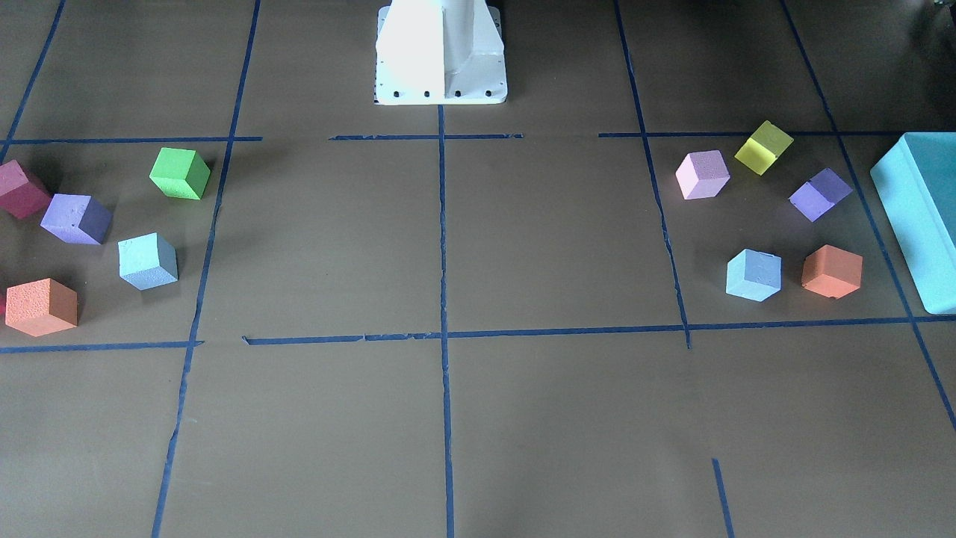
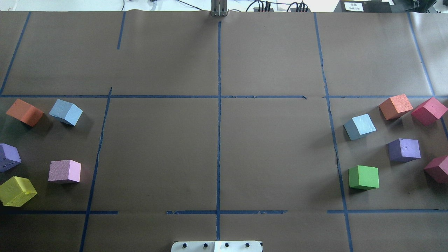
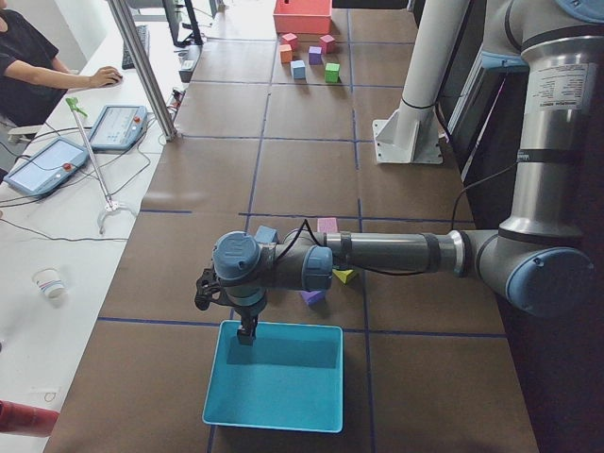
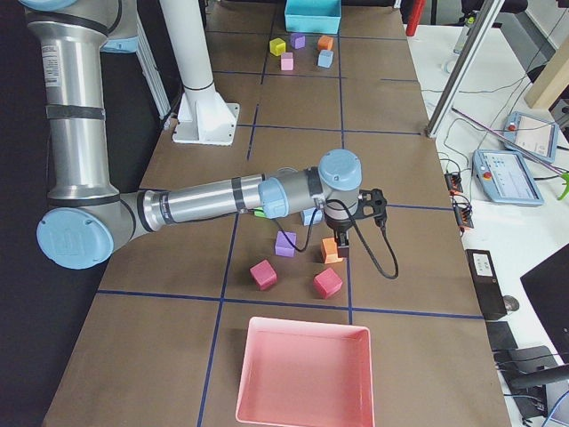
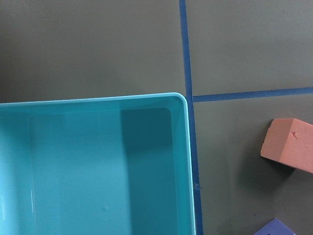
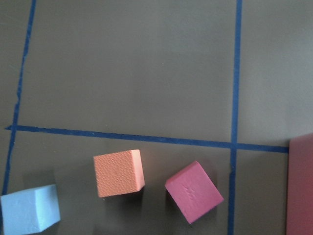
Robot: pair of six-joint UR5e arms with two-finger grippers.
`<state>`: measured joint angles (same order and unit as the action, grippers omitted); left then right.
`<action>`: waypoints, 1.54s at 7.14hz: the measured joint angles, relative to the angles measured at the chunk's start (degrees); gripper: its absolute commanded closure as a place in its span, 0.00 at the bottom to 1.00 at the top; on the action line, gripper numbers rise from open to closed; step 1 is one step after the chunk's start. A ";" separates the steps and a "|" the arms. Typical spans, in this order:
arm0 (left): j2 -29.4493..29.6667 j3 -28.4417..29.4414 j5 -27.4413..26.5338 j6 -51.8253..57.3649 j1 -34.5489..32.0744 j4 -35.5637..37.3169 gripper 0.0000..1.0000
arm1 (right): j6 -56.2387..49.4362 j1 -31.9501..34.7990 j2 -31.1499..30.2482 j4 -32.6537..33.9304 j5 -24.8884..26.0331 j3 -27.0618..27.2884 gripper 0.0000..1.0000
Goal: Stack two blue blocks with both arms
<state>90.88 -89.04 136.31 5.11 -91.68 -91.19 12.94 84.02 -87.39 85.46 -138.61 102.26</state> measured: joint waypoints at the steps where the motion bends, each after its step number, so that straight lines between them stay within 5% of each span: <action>1: 0.00 -0.04 0.00 -0.01 -0.04 0.00 0.00 | 3.73 -3.84 0.88 -0.28 -0.03 0.66 0.00; 5: 0.00 -0.16 0.05 0.05 -0.06 -0.04 0.00 | 28.70 -21.59 3.18 -12.58 10.16 1.86 0.00; 8: -0.05 -0.73 0.03 0.01 -0.07 0.01 0.00 | 30.75 -28.65 2.82 -14.40 16.41 1.08 0.00; 11: -0.08 -0.91 0.08 -0.01 -0.08 0.04 0.00 | 30.40 -31.94 2.65 -14.37 17.34 -1.03 0.00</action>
<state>90.79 -89.96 136.40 5.10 -91.76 -91.14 43.34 52.08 -84.74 71.10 -121.26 101.22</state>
